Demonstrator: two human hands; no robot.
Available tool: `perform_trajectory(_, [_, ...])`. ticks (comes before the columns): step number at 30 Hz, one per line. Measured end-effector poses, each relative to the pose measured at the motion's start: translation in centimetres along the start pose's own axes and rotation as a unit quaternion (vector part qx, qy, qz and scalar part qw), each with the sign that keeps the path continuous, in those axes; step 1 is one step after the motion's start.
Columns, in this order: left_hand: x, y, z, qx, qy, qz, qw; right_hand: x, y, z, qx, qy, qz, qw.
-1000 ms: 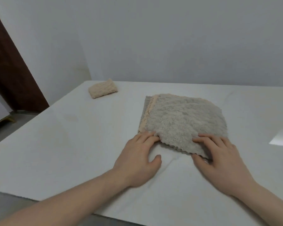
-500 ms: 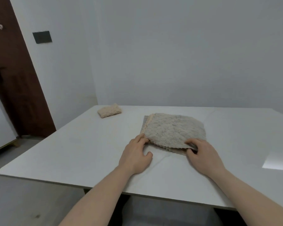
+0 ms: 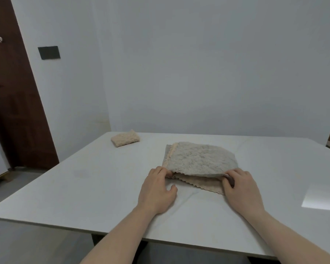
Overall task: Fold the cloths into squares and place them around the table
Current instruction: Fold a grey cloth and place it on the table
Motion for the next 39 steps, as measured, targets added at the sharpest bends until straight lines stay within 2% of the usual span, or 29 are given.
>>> perform_trajectory(4, [0.5, -1.5, -0.6, 0.068, 0.017, -0.009, 0.998, -0.3, -0.6, -0.1, 0.010, -0.003, 0.025, 1.000])
perform_trajectory(7, [0.2, -1.9, -0.9, 0.078, -0.008, -0.034, 0.996, -0.8, -1.0, -0.1, 0.018, -0.020, 0.048, 0.998])
perform_trajectory(15, [0.6, -2.4, -0.8, 0.118, 0.034, -0.015, 0.992, -0.3, -1.6, -0.1, 0.052, 0.000, 0.072, 0.996])
perform_trajectory(19, [0.3, -2.1, -0.7, 0.109, 0.024, -0.028, 0.993, 0.3, -1.6, 0.0, 0.053, 0.022, 0.095, 0.994])
perform_trajectory(24, [0.0, -2.0, -0.8, 0.105, 0.021, -0.028, 0.994, 2.9, -1.4, -0.2, 0.045, 0.140, 0.200, 0.969])
perform_trajectory(28, [0.0, -2.2, -1.2, 0.099, 0.015, -0.023, 0.995, 2.7, -1.1, -0.9, 0.018, 0.142, 0.218, 0.965])
perform_trajectory(33, [0.6, -2.4, -2.6, 0.075, 0.028, -0.021, 0.997, 2.6, -2.8, -3.0, 0.041, 0.170, 0.271, 0.946])
perform_trajectory(39, [0.5, -5.1, -5.4, 0.097, -0.005, -0.053, 0.994, 1.8, -4.5, -5.3, 0.042, 0.196, 0.271, 0.942])
Point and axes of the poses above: each hand's wrist, its own z-axis towards the middle knuckle, its own y-axis out of the palm, x = y × z, the point moved 9 cm from there along z, towards the middle knuckle, and after that the axes turned 5 degrees about -y, right-handed, at the moved point
